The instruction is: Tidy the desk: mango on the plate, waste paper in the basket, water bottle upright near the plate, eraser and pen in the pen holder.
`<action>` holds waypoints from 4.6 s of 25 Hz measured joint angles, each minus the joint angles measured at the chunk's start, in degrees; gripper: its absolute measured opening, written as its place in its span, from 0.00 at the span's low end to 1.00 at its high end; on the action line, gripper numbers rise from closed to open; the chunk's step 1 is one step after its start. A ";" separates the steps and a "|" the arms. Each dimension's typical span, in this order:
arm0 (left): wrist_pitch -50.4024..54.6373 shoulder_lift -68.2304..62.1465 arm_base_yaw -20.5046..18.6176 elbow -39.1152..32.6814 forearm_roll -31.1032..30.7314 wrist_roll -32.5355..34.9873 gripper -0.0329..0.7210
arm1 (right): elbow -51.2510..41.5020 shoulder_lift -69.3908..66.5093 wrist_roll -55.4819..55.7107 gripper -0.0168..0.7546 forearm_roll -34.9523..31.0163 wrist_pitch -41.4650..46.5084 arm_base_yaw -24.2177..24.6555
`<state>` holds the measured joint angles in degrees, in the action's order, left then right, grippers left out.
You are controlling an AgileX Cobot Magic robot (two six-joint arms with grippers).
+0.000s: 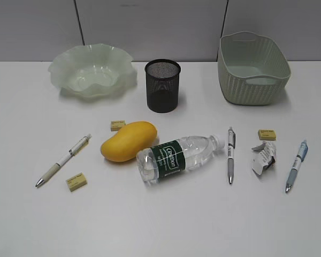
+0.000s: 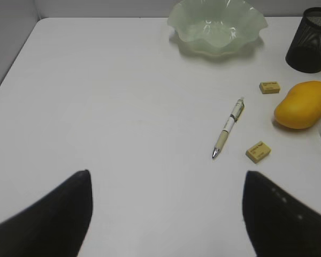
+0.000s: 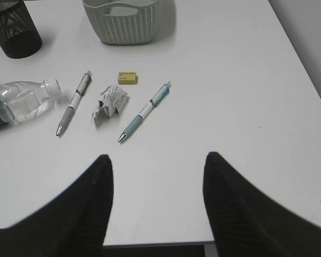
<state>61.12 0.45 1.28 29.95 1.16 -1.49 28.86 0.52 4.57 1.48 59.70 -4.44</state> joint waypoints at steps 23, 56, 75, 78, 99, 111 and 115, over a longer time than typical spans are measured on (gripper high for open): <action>-0.48 -0.45 0.00 0.51 0.00 0.00 0.81 | 0.00 0.00 0.00 0.59 0.00 0.00 0.00; -18.53 -68.54 4.11 25.34 26.93 30.17 0.81 | 0.00 0.00 0.00 0.59 -0.02 0.00 0.00; -11.76 -98.60 24.17 42.43 16.25 31.80 0.84 | 0.00 0.00 0.00 0.59 -0.02 0.00 0.00; -11.47 -102.01 25.44 44.03 14.94 31.20 0.84 | 0.00 0.00 0.00 0.59 -0.02 0.00 0.00; -10.23 -116.15 28.50 52.76 8.51 27.18 0.96 | 0.00 0.00 0.00 0.59 -0.02 0.00 0.00; -11.65 -119.23 28.50 53.08 9.96 26.99 0.95 | 0.00 0.00 0.00 0.59 -0.02 0.00 0.00; -11.86 -120.28 28.50 53.08 10.11 26.99 0.95 | 0.00 0.00 0.00 0.59 -0.02 0.00 0.00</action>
<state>49.26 -119.83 29.78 83.03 11.27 25.50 28.86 0.52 4.57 1.46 59.69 -4.44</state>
